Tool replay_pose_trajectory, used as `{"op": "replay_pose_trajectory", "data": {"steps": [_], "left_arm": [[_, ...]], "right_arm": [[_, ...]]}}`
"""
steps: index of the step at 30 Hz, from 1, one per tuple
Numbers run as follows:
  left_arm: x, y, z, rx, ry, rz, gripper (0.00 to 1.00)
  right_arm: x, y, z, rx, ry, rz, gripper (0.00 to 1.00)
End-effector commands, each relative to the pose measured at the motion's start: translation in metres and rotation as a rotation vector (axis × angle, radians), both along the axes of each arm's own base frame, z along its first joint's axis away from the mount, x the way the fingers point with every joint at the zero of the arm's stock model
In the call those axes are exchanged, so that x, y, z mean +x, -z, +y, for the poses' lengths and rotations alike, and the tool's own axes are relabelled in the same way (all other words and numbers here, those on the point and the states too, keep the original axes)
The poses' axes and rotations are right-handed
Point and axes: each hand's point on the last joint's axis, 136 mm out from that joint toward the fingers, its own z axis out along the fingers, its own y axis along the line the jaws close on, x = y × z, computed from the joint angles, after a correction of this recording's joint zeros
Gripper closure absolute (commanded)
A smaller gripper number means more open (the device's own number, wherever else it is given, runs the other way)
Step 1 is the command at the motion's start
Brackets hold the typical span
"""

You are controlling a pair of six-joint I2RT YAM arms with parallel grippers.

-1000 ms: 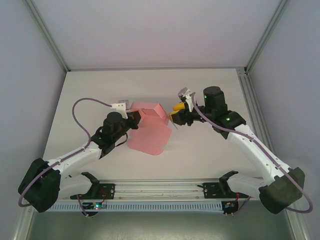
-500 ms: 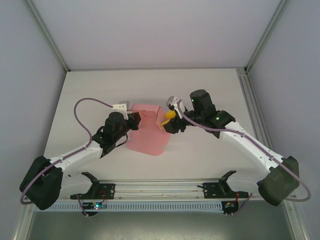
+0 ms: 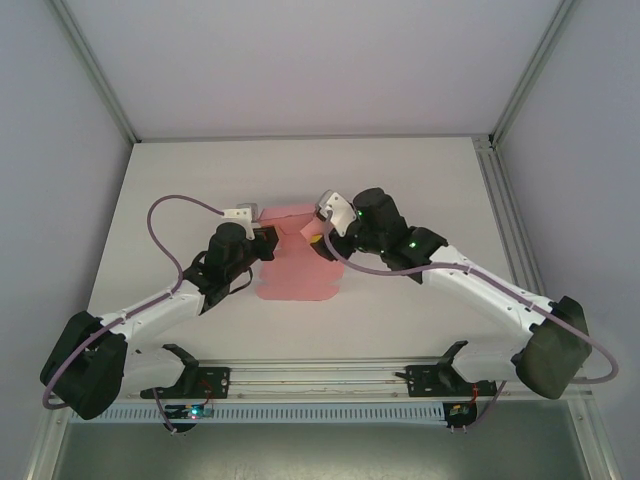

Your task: Assemble paper box

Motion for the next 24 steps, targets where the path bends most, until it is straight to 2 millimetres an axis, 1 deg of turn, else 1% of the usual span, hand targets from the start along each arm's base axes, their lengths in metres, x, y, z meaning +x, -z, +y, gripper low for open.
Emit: {"op": "replay_pose_trajectory", "data": {"steps": [1, 3, 5, 6, 7, 8, 9, 11, 14, 16, 18, 23, 24], "left_arm": [[-0.001, -0.046, -0.029, -0.107, 0.129, -0.117, 1.00], [0.000, -0.047, -0.030, -0.105, 0.135, -0.114, 1.00], [0.001, -0.047, -0.031, -0.109, 0.131, -0.109, 1.00], [0.001, -0.049, -0.031, -0.115, 0.131, -0.112, 1.00], [0.001, -0.050, -0.030, -0.121, 0.125, -0.114, 1.00], [0.001, -0.051, -0.031, -0.125, 0.129, -0.119, 1.00], [0.000, -0.052, -0.031, -0.128, 0.127, -0.122, 1.00], [0.000, -0.054, -0.030, -0.132, 0.122, -0.125, 1.00], [0.000, -0.056, -0.030, -0.138, 0.122, -0.132, 1.00], [0.000, -0.055, -0.031, -0.144, 0.118, -0.126, 1.00], [0.001, -0.053, -0.031, -0.145, 0.112, -0.113, 1.00], [0.006, -0.052, -0.035, -0.149, 0.087, -0.082, 1.00], [0.007, -0.052, -0.034, -0.150, 0.066, -0.071, 1.00]], "right_arm": [[0.029, 0.007, -0.003, -0.036, 0.097, -0.096, 0.30], [0.027, 0.013, 0.008, -0.031, 0.053, -0.078, 0.30], [0.031, 0.016, 0.011, -0.046, 0.058, -0.077, 0.30], [0.034, 0.017, 0.010, -0.059, 0.070, -0.080, 0.32], [0.036, 0.017, 0.009, -0.072, 0.088, -0.085, 0.38], [0.039, 0.018, 0.006, -0.087, 0.111, -0.093, 0.47], [0.042, 0.016, 0.004, -0.098, 0.137, -0.106, 0.52], [0.049, 0.015, -0.004, -0.127, 0.204, -0.144, 0.54], [0.065, 0.012, -0.024, -0.196, 0.376, -0.229, 0.63], [0.074, 0.011, -0.034, -0.230, 0.464, -0.278, 0.68], [0.078, 0.010, -0.039, -0.251, 0.519, -0.309, 0.72], [0.087, 0.010, -0.044, -0.349, 0.591, -0.401, 0.94], [0.090, 0.009, -0.046, -0.373, 0.614, -0.427, 0.97]]}}
